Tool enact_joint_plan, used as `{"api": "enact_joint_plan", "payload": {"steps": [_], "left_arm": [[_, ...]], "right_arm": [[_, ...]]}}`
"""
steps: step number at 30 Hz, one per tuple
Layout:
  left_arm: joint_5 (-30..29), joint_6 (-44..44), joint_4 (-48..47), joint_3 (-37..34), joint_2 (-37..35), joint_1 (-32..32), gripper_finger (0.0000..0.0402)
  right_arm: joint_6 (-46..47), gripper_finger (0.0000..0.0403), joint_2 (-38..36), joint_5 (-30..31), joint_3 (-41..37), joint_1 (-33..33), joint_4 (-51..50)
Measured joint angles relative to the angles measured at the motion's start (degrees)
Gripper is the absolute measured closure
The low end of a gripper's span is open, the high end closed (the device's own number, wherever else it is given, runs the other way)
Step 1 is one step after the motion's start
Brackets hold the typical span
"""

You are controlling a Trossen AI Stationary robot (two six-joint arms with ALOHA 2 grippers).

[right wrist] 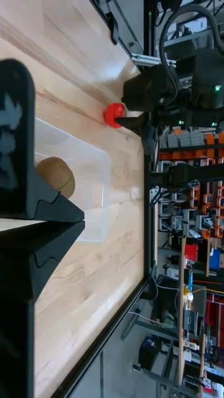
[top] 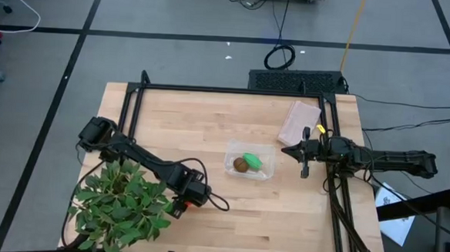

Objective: Pick and placing Produce into tupperware
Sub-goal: Put the red tomato into the transparent bin

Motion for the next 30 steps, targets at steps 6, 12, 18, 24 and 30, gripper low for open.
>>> {"api": "enact_joint_plan", "payload": {"steps": [6,12,18,24,30], "left_arm": [[-0.2,0.0,0.4,-0.4,0.0,0.0,0.0137],[-0.2,-0.5,3.8,-3.6,-0.3,0.0,0.0136],[-0.2,-0.3,5.5,-4.4,-0.3,0.0,0.0137],[-0.2,1.5,4.9,-4.4,-0.2,0.0,0.0137],[-1.2,2.5,2.8,-3.6,-0.1,-0.1,0.0166]], "right_arm": [[0.0,0.0403,0.0,0.0,0.0,0.0,0.0],[0.0,0.0403,0.0,0.0,0.0,0.0,-0.2],[0.0,0.0403,0.0,0.0,0.0,0.0,-0.2],[0.0,0.0403,0.0,0.0,0.0,0.0,-0.2],[0.0,0.0403,0.0,0.0,0.0,0.0,-0.2]]}}
